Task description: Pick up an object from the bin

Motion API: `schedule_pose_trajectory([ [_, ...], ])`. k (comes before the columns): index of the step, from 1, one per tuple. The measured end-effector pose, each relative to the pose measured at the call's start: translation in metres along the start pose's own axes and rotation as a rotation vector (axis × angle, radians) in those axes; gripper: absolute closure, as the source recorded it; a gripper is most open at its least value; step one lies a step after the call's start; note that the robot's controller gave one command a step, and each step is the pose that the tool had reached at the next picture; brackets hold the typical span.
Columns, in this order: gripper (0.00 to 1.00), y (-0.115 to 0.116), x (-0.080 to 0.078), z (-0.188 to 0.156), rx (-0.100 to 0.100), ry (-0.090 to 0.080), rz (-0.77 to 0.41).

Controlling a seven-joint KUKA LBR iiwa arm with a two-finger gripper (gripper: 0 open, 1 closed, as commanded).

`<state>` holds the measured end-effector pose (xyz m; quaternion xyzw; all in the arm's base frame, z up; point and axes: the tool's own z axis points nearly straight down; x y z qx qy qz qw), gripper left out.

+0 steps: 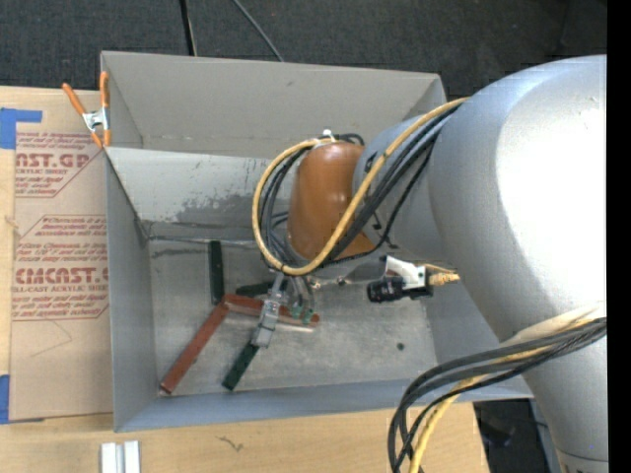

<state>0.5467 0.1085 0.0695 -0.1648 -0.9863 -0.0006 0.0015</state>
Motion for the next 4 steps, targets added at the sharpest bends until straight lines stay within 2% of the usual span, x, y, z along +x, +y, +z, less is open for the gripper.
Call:
schedule_pose_trajectory([
  [1, 0.0, 0.001, 0.0, 0.0, -0.001, -0.002, -0.001],
  [2, 1.0, 0.002, 0.0, -0.001, -0.002, -0.005, -0.001],
  [4, 1.0, 0.003, -0.001, -0.087, -0.002, -0.007, -0.003],
])
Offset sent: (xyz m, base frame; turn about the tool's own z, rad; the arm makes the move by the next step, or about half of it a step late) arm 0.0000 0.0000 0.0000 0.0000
